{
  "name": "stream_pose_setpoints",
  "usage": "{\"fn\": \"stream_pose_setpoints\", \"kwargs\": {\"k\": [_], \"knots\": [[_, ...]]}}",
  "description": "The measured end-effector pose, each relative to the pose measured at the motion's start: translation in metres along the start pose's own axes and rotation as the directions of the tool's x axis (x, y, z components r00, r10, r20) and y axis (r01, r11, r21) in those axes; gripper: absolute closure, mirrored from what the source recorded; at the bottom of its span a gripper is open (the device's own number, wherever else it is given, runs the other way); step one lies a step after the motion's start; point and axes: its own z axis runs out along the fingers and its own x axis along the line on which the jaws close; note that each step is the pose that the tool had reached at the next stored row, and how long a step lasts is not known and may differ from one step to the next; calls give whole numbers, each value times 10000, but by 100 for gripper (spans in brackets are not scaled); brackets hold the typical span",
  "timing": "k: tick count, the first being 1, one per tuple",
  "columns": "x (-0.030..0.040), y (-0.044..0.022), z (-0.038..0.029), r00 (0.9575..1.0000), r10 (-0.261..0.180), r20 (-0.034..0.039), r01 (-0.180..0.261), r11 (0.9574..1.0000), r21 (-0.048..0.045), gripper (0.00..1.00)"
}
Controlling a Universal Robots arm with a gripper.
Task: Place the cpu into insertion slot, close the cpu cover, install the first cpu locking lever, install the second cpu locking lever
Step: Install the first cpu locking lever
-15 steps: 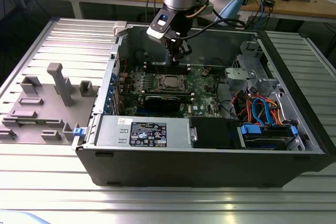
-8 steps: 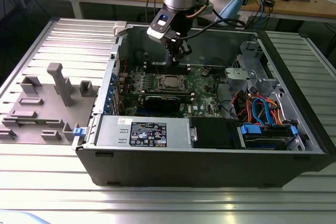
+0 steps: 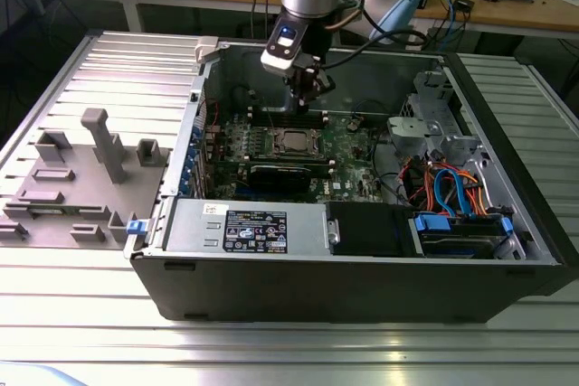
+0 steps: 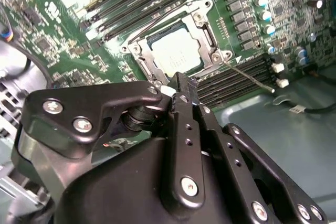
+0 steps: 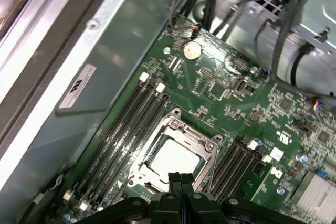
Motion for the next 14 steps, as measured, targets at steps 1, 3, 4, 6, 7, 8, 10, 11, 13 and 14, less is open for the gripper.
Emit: {"fn": "stream_pose_setpoints", "kwargs": {"k": [1, 3, 4, 6, 7, 8, 10, 11, 13, 14], "knots": [[0, 0, 0, 9998, -201, -2, 201, 9998, -6, 89], [0, 0, 0, 9992, -395, -5, 395, 9992, -12, 89], [0, 0, 0, 9992, -396, -5, 396, 9992, -12, 89], [0, 0, 0, 9992, -396, -5, 396, 9992, -12, 89], [0, 0, 0, 9992, -396, -5, 396, 9992, -11, 89], [0, 0, 0, 9992, -397, -4, 397, 9992, -12, 89], [0, 0, 0, 9992, -397, -5, 397, 9992, -13, 89], [0, 0, 0, 9992, -397, -5, 397, 9992, -12, 89], [0, 0, 0, 9992, -397, -5, 397, 9992, -12, 89], [0, 0, 0, 9992, -397, -5, 397, 9992, -12, 89]]}}
